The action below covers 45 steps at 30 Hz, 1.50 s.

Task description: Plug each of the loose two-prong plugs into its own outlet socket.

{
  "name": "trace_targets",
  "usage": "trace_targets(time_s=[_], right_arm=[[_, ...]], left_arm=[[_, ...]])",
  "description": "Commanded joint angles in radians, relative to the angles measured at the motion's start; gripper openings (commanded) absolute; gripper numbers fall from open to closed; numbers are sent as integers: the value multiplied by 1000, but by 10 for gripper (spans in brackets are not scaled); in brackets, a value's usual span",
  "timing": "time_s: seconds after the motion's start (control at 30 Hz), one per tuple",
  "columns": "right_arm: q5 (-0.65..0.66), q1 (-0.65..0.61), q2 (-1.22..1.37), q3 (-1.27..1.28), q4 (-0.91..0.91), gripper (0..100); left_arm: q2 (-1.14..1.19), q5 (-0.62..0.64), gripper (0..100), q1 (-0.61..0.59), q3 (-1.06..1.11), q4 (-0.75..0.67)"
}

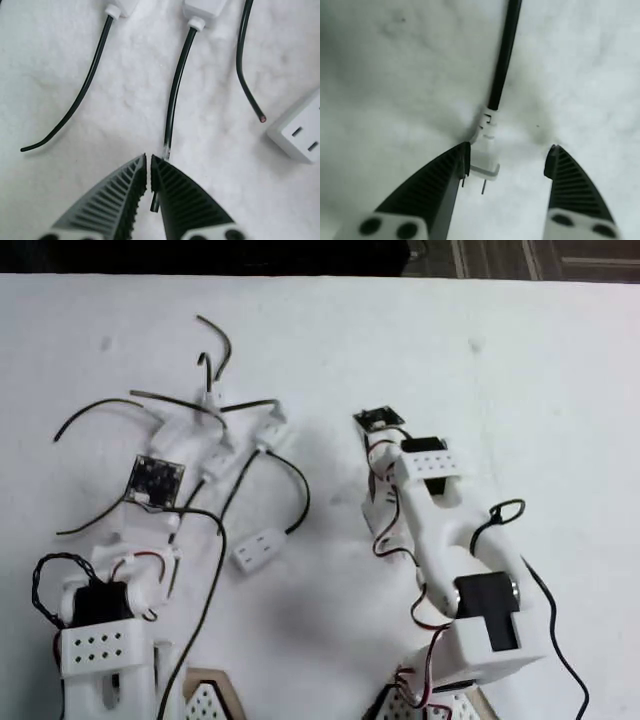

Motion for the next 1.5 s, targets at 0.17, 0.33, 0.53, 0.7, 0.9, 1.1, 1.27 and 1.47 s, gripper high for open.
trace_targets(time_s=[0.17,0.33,0.53,0.7,0.9,1.1,1.27,1.47], right_arm=[[5,-74,7,-12,-10,100],[5,-81,-2,-12,-24,14],[11,-81,-93,-12,21,17],[6,-127,-289,-8,130,17],[-28,-240,-588,-6,242,17],[-112,-392,-883,-6,254,17],[-189,-486,-1053,-6,208,17],[-264,-576,-1181,86,87,17]], left_arm=[[-15,-11,46,4,-5,-21],[-15,-11,46,4,-5,-21],[-16,-11,46,4,-5,-21],[-16,-11,46,4,-5,-21],[-16,-8,43,4,-11,-55],[-16,-5,42,4,-46,-198],[-16,29,39,4,-206,-207],[-18,310,22,5,-339,-198]])
